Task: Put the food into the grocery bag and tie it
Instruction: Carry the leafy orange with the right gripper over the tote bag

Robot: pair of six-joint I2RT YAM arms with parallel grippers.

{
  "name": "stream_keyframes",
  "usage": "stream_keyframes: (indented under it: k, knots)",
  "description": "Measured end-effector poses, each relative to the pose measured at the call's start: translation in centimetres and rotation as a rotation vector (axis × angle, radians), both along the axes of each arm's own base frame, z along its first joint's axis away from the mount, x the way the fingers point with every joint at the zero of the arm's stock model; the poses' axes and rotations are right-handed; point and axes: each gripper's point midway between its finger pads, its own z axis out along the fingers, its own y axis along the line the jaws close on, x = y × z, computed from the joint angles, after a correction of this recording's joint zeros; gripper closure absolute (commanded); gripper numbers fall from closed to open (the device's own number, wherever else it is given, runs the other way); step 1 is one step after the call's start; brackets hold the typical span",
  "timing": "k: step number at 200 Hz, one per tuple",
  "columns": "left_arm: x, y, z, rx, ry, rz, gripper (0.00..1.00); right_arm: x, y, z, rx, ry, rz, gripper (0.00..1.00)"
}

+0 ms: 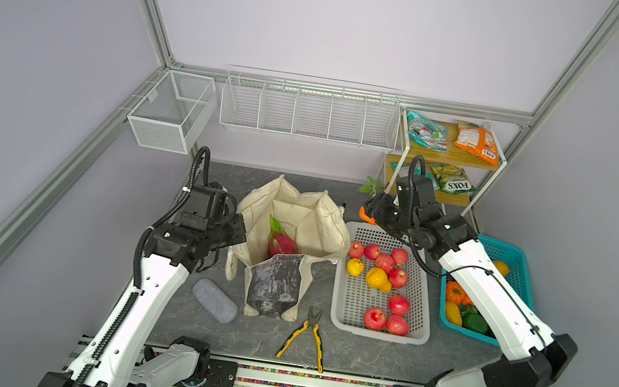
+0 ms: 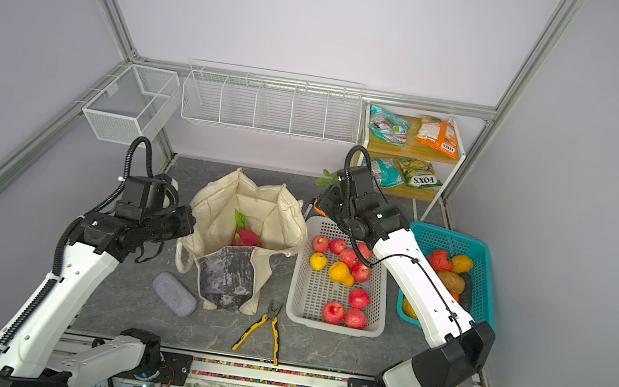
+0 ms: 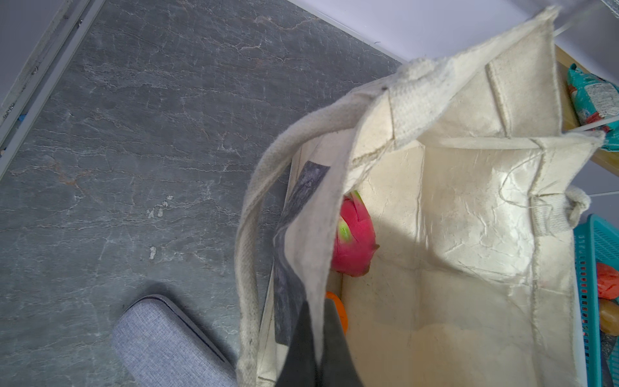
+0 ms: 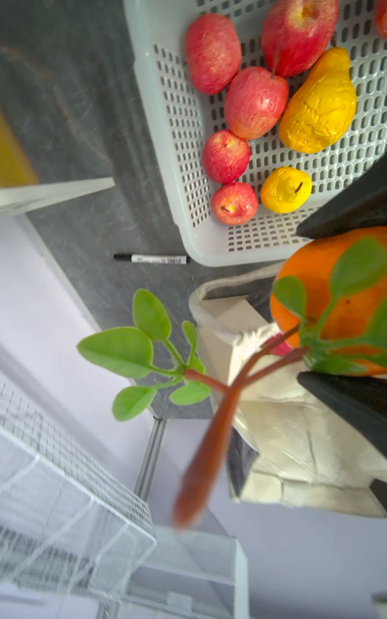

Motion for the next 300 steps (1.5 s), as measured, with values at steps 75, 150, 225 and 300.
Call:
stream_keyframes:
  k: [75,150,225,300]
  knots:
    - [-0.1,0.0,-0.1,0.001,0.006,0.0,1.0,-3.9,8.0,4.4,-0.147,-0.248,0.415,0.5]
    - [0.2,-0.1,0.4,-0.002,0.007,-0.004,1.0,-6.0,13.1,2.6,-0.195,-0.293,0.716,0.51]
    - [0.5,-0.3,0.2,0.002,0.021,-0.009,1.0,-6.4,16.1,1.2,-0.28,-0.358,0.903,0.51]
    - [0.8,-0.4,0.1,0.0,0.022,-0.012,1.0,-5.1,17.9,-1.7,-0.386,-0.337,1.007,0.52]
